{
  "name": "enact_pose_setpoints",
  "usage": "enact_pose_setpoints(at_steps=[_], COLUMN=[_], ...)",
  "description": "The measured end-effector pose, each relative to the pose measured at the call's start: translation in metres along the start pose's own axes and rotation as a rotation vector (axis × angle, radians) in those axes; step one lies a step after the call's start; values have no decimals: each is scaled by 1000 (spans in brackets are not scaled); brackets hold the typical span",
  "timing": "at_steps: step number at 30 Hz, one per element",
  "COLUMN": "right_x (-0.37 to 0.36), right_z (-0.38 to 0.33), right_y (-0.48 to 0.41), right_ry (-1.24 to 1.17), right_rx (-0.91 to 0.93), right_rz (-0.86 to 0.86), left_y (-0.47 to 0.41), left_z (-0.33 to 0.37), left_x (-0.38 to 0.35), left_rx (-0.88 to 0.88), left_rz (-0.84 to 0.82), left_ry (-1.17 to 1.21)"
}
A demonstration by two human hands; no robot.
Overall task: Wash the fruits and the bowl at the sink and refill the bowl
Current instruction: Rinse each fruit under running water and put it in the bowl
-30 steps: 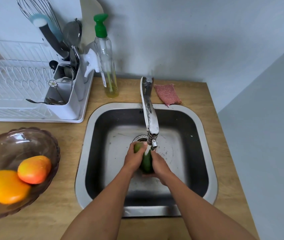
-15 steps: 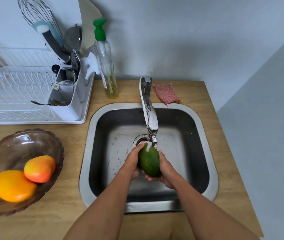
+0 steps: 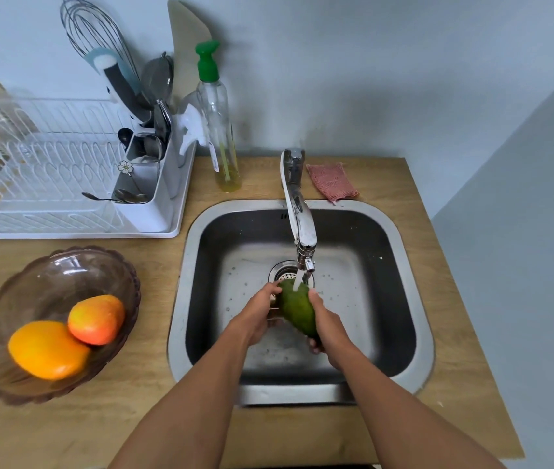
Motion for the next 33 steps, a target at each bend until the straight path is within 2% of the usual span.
enact_pose_setpoints(at_steps=[2,6,9,11,13,16,20,23,26,30,33], right_x=[-3,-16,-12,-7,-8,-16,-31,-43,-57,-75,-87], right_z=[6,7,3,-1,-6,-4,-1,-8,-18,-40,-63], right_y=[1,4,4,5,7,8,11,20,26,35,43], right_ry=[-98,-223,-215,-175,-193,-252,-354,-271,-172,39,49], right_rx=[-93,-178,-152,-83,-11,23,-18,13,49,175,269], right_rz=[-82,-219,-155,-96,-92,-161,-205,-249,-302,-278,-232], left_y=[3,5,5,3,5,12,21,24,32,48,64], left_z=[2,7,18,19,17,16,13,23,47,93,121], left_x=[-1,-14,-9,-1,3,4,16,31,44,44,48], left_rx=[-6,-11,-88,-111,-116,-81,-7,-8,-110,-331,-467], left_rz=[-49,-92,44,166,220,115,-35,-55,-20,0,24], left_ry=[-106,-49,-170,-246,-291,-300,-290,-293,-380,-544,-676])
Point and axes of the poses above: each hand's wrist, its own y-axis away from the middle knuckle, its own x-axis out of the back of the hand, z = x × y, the point moved 9 cm from there along -y, towards the middle knuckle
